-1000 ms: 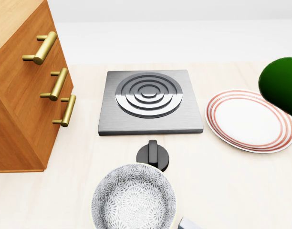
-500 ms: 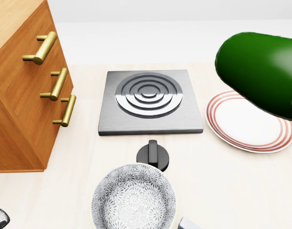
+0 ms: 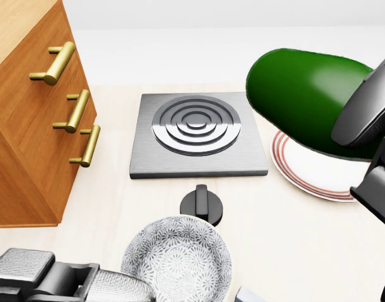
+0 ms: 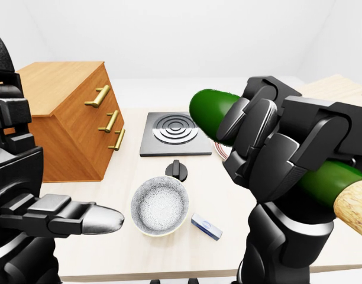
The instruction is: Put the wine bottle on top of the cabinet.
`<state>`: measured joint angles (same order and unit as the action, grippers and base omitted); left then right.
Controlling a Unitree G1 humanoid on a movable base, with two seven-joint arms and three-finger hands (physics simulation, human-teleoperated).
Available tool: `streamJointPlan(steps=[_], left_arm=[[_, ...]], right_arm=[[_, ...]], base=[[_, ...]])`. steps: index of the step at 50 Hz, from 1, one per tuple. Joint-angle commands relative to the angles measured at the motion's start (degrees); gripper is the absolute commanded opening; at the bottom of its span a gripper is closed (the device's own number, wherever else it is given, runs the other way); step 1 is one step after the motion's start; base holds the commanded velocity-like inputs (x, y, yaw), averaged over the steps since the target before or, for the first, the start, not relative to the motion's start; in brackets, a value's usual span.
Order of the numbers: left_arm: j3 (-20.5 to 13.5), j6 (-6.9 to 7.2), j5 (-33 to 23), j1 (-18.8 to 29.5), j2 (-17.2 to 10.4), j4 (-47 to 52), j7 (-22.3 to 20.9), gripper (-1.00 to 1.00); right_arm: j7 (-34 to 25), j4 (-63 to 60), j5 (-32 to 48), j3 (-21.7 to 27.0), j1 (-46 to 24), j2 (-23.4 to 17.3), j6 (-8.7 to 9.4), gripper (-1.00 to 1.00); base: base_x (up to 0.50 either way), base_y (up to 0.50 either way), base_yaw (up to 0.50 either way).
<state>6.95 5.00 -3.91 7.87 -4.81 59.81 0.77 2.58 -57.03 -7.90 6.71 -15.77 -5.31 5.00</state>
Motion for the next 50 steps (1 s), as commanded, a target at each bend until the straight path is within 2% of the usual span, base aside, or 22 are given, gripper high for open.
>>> streamJointPlan(steps=[1, 7, 20, 34, 40, 46, 50], left_arm=[[10.23, 0.00, -15.11, 2.50, 5.31, -0.22, -4.11, 1.00], [13.12, 0.00, -18.85, 4.07, 7.81, -0.87, -5.52, 1.00], [18.45, 0.00, -25.39, 4.51, 10.77, -2.30, -7.22, 1.00], [26.05, 0.00, -38.58, 6.61, 16.84, -3.22, -13.11, 1.00], [28.03, 0.00, -42.37, 5.66, 19.25, -4.10, -15.07, 1.00], [27.39, 0.00, -42.93, 4.16, 20.23, -5.02, -16.07, 1.00], [29.10, 0.00, -44.89, 4.12, 20.85, -4.57, -16.71, 1.00]], right_arm=[[1.55, 0.01, 3.18, -2.11, -0.52, 1.49, 0.00, -1.00], [1.79, 1.01, 3.75, -3.66, 0.84, 2.43, 0.00, -1.00], [1.67, 3.00, 4.34, -5.44, 2.83, 3.71, 0.00, -1.00], [0.87, 5.44, 4.61, -6.03, 5.58, 4.19, 0.00, -1.00], [0.84, 5.31, 4.70, -6.19, 5.49, 4.16, 0.00, -1.00], [0.60, 6.55, 4.90, -6.47, 6.30, 4.26, 0.00, -1.00], [0.78, 6.77, 5.40, -7.54, 6.74, 4.51, 0.00, -1.00]], base=[[0.00, 0.00, 0.00], [0.00, 0.00, 0.00], [0.00, 0.00, 0.00], [0.00, 0.00, 0.00], [0.00, 0.00, 0.00], [0.00, 0.00, 0.00], [0.00, 0.00, 0.00]])
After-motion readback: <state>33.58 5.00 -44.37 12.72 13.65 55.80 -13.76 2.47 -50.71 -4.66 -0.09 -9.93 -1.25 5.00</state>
